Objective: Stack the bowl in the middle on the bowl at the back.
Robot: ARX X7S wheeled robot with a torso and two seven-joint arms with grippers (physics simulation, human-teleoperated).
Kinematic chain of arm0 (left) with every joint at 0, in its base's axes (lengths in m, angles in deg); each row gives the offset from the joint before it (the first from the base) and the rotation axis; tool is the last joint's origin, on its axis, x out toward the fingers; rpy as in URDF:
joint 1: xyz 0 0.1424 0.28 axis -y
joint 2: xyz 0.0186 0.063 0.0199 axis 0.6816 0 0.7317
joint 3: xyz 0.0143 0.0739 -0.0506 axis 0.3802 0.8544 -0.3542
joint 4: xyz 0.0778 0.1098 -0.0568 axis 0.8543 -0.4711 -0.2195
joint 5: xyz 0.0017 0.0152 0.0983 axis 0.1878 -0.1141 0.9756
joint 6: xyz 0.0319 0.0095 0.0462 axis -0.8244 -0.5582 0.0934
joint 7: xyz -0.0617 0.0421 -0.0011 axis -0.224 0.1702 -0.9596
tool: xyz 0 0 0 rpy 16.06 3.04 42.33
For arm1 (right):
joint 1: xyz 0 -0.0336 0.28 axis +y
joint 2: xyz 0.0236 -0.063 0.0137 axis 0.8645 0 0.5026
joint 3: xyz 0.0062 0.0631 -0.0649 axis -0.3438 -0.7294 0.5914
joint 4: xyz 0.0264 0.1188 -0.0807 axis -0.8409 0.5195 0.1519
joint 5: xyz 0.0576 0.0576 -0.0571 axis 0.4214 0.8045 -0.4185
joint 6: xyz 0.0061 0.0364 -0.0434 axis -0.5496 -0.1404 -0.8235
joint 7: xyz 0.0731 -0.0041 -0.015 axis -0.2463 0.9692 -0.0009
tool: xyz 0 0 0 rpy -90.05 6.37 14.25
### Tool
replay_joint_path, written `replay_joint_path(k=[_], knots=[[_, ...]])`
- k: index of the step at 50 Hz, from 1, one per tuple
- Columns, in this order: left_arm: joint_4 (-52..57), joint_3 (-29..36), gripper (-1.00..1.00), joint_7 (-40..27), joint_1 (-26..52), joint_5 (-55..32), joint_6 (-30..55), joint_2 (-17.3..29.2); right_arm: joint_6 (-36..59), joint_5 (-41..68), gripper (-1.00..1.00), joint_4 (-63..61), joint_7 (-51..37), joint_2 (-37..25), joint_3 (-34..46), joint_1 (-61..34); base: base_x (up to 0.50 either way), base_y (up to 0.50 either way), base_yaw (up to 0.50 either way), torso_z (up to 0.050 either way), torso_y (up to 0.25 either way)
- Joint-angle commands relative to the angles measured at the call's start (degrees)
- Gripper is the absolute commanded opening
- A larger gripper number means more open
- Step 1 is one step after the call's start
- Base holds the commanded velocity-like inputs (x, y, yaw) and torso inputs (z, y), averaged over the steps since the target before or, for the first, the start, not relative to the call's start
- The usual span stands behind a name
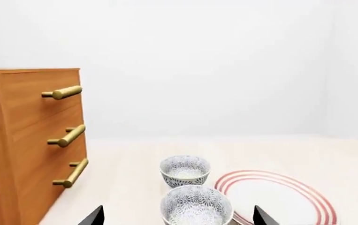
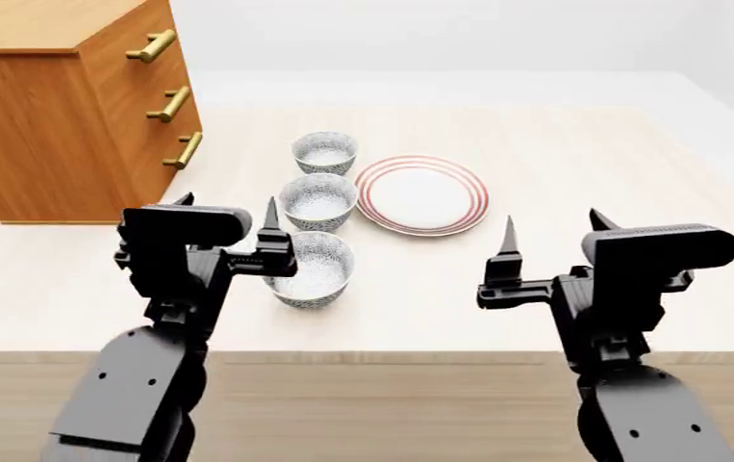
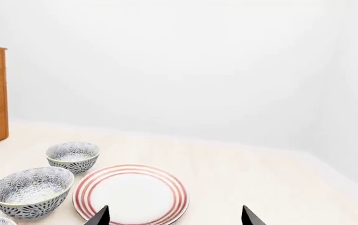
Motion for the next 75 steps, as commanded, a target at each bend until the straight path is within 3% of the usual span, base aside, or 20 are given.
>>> replay_joint_path(k=[1, 10, 29, 59, 75], knots=[[-4.44, 0.5, 1.0, 0.05, 12.18, -1.46, 8.16, 0.83, 8.14, 2.0, 1.0, 1.57, 2.27, -2.74, -0.08, -9.98, 0.0, 0.0, 0.0, 0.0, 0.0], [-12.04, 2.91, 1.0, 1.17, 19.8, 0.0, 6.11, 1.3, 13.73, 3.58, 1.0, 4.98, 3.81, -3.66, 0.46, -17.62, 0.0, 0.0, 0.0, 0.0, 0.0], [-18.68, 3.62, 1.0, 1.65, 31.25, -1.03, 11.9, 1.56, 22.43, 4.84, 1.0, 11.41, 5.91, -5.91, 2.22, -33.4, 0.21, 0.0, 0.0, 0.0, 0.0], [-17.99, 4.33, 1.0, 0.94, 34.13, -2.25, 14.31, 1.92, 21.72, 6.03, 1.0, 12.77, 6.36, -5.73, 2.05, -35.61, 0.46, 0.0, 0.0, 0.0, 0.001], [-23.26, 7.87, 1.0, 1.68, 40.56, -2.83, 27.16, 2.84, 23.72, 7.03, 1.0, 12.23, 5.42, -4.95, 0.18, -36.12, 0.0, 0.0, 0.0, 0.0, 0.0]])
